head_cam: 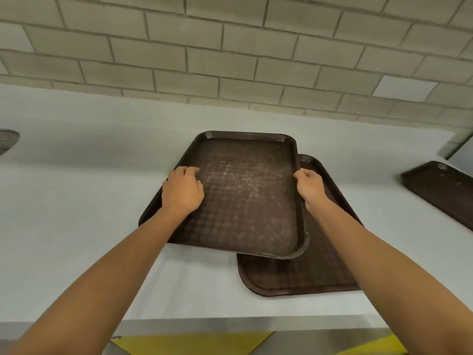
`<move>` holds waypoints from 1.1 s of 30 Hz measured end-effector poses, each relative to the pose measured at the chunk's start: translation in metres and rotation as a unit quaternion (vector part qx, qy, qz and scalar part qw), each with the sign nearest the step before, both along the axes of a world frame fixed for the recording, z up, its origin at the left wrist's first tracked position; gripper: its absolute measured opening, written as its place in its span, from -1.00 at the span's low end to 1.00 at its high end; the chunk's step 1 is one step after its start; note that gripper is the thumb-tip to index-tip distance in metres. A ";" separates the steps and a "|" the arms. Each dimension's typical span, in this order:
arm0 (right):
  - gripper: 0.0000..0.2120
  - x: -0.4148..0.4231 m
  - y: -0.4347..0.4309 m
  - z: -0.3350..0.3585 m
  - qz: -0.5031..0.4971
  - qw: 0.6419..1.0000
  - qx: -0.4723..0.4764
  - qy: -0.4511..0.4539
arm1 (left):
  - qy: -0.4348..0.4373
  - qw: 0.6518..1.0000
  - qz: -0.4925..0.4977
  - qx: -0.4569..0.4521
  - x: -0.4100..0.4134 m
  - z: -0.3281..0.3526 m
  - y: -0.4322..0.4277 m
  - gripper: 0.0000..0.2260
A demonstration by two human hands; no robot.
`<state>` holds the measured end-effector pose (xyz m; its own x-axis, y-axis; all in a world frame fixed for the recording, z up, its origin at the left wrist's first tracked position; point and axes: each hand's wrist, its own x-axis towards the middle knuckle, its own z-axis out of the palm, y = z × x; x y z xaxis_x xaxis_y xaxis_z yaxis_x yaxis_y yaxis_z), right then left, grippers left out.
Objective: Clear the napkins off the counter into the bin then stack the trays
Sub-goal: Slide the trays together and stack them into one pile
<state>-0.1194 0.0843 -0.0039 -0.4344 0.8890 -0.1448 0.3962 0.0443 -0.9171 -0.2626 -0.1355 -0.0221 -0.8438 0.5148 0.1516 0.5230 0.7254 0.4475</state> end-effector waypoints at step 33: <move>-0.70 0.099 0.115 -0.017 0.054 0.941 0.230 -0.241 | -0.090 0.990 0.106 -0.009 0.071 -0.004 0.084 -0.79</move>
